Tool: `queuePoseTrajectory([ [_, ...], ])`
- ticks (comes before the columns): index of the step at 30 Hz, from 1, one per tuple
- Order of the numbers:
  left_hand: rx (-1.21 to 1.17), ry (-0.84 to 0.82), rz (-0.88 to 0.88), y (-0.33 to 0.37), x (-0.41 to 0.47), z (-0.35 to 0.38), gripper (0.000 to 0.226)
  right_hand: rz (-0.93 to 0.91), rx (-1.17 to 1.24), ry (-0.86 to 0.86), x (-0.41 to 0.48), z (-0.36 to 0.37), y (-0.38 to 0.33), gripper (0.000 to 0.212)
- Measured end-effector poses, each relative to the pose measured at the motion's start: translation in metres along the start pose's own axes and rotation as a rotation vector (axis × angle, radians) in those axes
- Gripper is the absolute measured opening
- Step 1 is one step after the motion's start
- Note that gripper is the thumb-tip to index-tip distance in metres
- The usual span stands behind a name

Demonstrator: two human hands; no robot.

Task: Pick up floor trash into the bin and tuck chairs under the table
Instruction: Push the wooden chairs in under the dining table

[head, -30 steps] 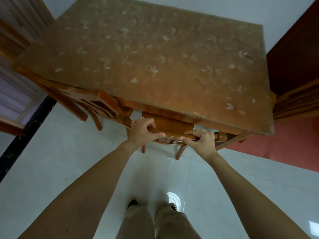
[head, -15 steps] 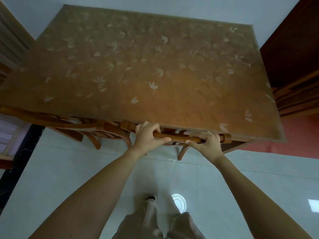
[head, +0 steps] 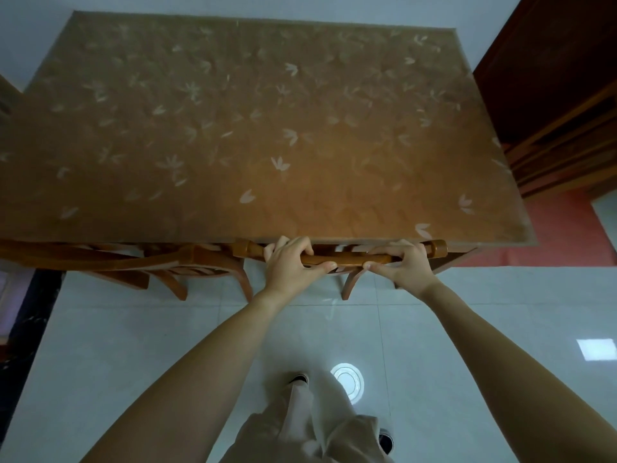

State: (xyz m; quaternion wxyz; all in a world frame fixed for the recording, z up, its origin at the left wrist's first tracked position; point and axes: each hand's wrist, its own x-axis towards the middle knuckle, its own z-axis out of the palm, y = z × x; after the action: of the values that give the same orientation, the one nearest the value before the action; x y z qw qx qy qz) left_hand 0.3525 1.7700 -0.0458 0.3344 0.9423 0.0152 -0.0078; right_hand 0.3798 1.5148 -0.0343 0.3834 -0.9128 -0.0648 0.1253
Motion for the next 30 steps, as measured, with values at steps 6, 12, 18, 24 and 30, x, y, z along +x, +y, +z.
queuePoseTrajectory([
  [6,0.010,-0.034,-0.041,0.009,-0.002,-0.008,0.046,0.039,-0.054,-0.042,-0.006,0.001,-0.002,0.038],
  [12,0.049,0.036,0.150,0.023,-0.023,-0.025,0.030,0.037,0.188,0.111,-0.033,-0.011,-0.035,0.031],
  [18,0.257,0.143,0.406,0.073,-0.069,-0.033,0.061,-0.308,-0.194,0.308,-0.098,-0.050,-0.036,0.042],
  [24,0.320,0.051,0.473,0.128,-0.124,-0.002,0.060,-0.265,-0.395,0.363,-0.183,-0.067,0.015,0.055],
  [30,0.250,-0.124,0.491,0.173,-0.182,0.070,0.060,-0.060,-0.370,0.389,-0.280,-0.071,0.085,0.058],
])
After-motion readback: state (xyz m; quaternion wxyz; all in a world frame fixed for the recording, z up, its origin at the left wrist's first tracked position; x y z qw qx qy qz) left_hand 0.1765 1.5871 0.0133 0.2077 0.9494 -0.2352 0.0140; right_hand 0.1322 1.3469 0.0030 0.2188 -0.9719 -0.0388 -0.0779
